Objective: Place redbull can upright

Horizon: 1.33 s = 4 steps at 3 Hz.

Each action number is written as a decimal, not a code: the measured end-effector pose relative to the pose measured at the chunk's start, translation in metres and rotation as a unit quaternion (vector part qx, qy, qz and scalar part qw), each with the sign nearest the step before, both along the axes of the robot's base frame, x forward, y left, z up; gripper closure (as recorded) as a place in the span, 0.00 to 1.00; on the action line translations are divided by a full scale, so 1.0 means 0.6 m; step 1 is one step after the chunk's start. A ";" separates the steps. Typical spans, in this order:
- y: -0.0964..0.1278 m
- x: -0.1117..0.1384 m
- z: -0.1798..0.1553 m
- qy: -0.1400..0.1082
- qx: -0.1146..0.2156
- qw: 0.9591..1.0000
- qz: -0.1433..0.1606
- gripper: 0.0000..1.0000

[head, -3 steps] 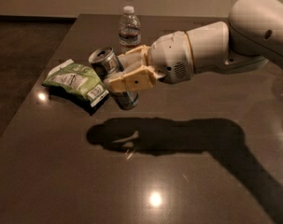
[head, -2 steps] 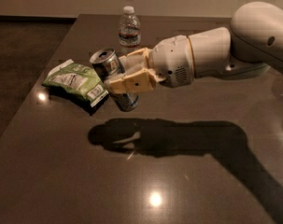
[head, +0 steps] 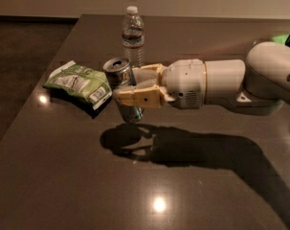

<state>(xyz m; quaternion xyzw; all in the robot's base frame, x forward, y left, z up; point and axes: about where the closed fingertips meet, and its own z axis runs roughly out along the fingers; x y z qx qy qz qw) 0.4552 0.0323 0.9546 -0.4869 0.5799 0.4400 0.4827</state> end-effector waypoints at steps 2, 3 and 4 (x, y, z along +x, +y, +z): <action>-0.013 0.001 -0.043 0.002 0.050 0.998 -0.032 1.00; -0.018 0.001 -0.056 -0.003 0.068 0.997 -0.045 1.00; -0.025 0.001 -0.054 -0.028 0.085 0.994 -0.062 0.85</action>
Offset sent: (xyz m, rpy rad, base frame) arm 0.0033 -0.0181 -0.0444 0.1659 0.0050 -0.1092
